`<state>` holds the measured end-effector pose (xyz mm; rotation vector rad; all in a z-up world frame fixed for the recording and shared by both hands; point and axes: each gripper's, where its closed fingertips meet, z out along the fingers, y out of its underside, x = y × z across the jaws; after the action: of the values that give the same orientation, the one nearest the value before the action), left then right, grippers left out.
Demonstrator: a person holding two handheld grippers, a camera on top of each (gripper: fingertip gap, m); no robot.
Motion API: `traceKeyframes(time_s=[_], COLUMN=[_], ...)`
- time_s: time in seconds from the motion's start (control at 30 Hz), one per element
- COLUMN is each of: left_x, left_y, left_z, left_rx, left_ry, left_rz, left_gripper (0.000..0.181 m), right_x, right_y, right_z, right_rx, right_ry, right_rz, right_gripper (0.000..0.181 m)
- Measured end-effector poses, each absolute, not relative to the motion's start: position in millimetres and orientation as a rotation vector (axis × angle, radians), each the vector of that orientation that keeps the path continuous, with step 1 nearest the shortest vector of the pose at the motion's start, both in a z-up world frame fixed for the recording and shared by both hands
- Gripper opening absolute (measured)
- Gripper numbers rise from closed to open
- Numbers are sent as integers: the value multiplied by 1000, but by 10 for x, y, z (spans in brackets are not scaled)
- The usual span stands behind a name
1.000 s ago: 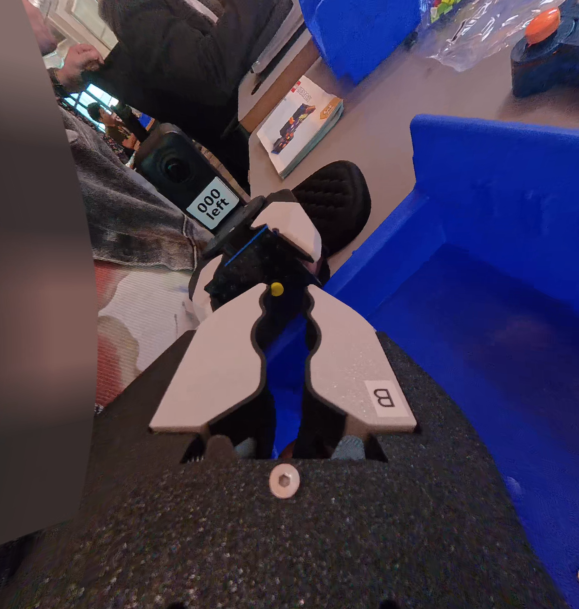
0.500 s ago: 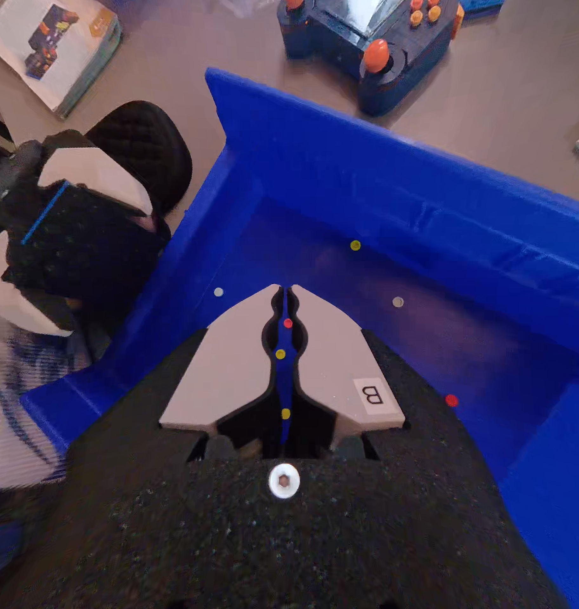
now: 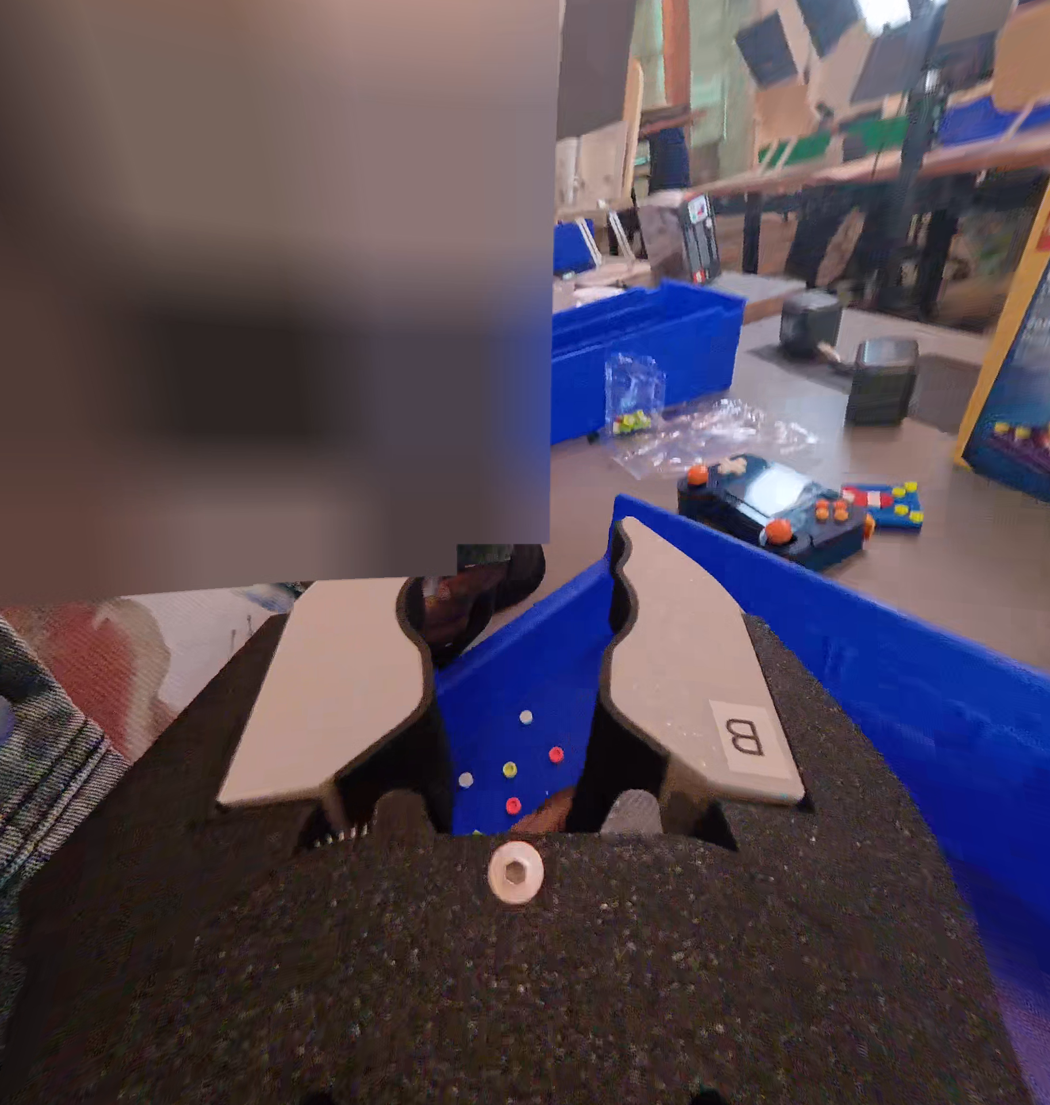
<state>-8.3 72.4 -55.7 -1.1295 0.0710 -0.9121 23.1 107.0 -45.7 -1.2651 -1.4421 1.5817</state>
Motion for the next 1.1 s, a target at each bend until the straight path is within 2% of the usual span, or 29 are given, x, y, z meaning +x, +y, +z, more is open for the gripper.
traceKeyframes(time_s=[0.13,0.23,0.33,0.43,0.57,0.63,0.67,0.7,0.87,0.97,1.1], left_x=[-54,-32,38,169,356,450,477,503,289,32,-43], left_y=[676,640,608,512,351,250,209,161,94,110,290], left_z=[-361,-251,-234,-233,-258,-257,-247,-224,103,260,473], left_rx=[-1085,-1071,-1129,-1197,-1306,-1355,-1374,-1381,-1215,-1121,-1079], left_ry=[60,52,77,152,234,284,300,330,399,490,712], left_rz=[-1146,-1312,-1354,-1378,-1416,-1419,-1404,-1377,-839,-410,-174], left_gripper=[55,53,54,55,57,59,61,66,142,146,145], right_x=[278,254,170,60,-10,10,21,31,256,370,328], right_y=[907,719,487,317,80,-34,-73,-80,90,396,815], right_z=[-278,-222,-267,-334,-388,-442,-413,-368,-100,-40,275], right_rx=[-972,-710,-534,-385,-213,-131,-107,-109,-333,-583,-833], right_ry=[-1431,-1481,-1605,-1725,-1822,-1850,-1815,-1772,-1581,-1509,-1396], right_rz=[1462,1249,1084,917,789,720,682,641,622,768,1043], right_gripper=[85,97,93,81,78,54,54,54,54,54,54])
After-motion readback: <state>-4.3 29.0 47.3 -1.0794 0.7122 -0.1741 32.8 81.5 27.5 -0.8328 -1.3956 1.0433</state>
